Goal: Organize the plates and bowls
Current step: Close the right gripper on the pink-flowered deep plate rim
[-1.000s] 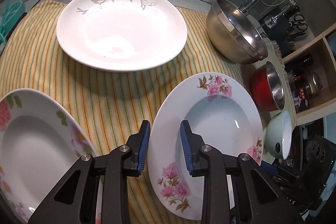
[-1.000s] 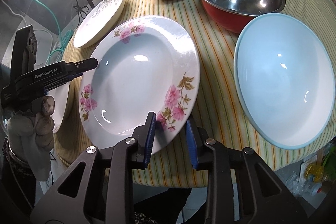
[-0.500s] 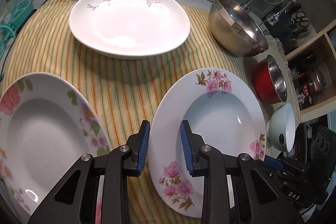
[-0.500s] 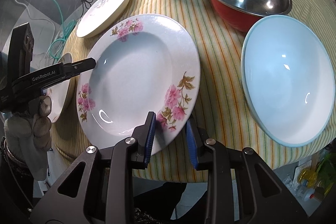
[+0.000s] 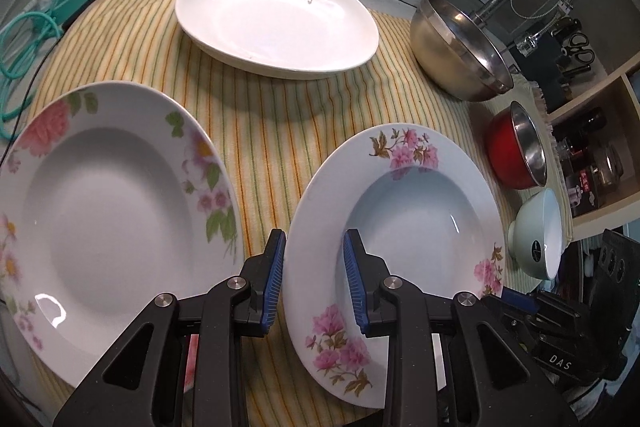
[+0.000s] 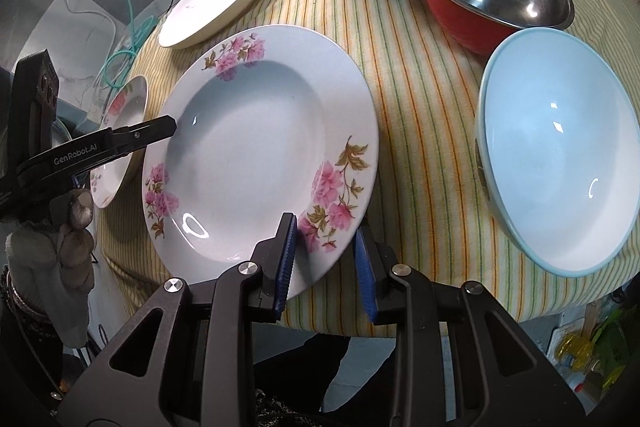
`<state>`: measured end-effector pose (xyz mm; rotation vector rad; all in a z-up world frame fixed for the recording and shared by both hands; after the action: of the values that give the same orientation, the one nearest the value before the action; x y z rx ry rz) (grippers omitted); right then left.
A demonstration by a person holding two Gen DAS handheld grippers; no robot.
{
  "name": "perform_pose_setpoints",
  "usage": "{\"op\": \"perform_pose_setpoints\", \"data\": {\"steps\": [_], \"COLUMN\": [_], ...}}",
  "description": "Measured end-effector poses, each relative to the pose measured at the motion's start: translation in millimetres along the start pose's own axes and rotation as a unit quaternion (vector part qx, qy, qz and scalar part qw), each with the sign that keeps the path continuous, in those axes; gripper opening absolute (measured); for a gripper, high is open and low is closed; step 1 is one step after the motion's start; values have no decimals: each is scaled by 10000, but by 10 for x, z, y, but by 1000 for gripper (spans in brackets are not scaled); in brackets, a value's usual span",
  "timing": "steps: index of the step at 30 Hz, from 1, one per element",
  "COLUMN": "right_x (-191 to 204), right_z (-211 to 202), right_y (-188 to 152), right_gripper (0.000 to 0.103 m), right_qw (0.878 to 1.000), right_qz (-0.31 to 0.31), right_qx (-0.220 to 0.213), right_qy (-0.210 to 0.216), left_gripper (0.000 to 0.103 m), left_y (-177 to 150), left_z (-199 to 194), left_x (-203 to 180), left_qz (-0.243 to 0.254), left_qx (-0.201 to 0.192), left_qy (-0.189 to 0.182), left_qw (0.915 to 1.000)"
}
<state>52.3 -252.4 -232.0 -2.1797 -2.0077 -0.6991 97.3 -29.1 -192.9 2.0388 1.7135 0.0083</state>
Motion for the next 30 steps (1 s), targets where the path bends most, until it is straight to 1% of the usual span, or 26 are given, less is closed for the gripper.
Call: {"op": "perform_pose_setpoints", "data": {"steps": [12,21,24,27,30], "right_x": [26,34,44,68,99], "right_z": [-3,1,-26,-69,-152], "right_y": [-13,-3,-9,-15,-1], "right_gripper": [30,31,32,35,46], "right_qw": [9997,9995,9993,9990,9983], "right_qz": [-248,-310,-348,-394,-459], "right_qx": [48,51,-4,-71,-229], "right_qy": [-40,-72,-164,-203,-260], "left_gripper": [27,27,27,27,28], "left_y": [-173,-186,-187,-188,-167], "left_z": [-67,-61,-67,-92,-139], "left_x": [14,-5,-19,-35,-36], "left_qz": [-212,-114,-99,-56,-48], "left_qx": [-27,-59,-76,-106,-172], "left_qy": [34,191,236,299,304], "left_qw": [9998,9997,9996,9995,9994]}}
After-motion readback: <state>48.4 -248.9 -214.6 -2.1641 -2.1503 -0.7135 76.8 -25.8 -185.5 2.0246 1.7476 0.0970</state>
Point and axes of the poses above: each gripper's, at about its wrist camera, not at the fingertips, and z roughly the way its jaws point, x to its left, y to its top, the point moved 3 cm from there along z, roughly the way its jaws point, and after that the axes turned 7 degrees about z, right-handed, at the moved point
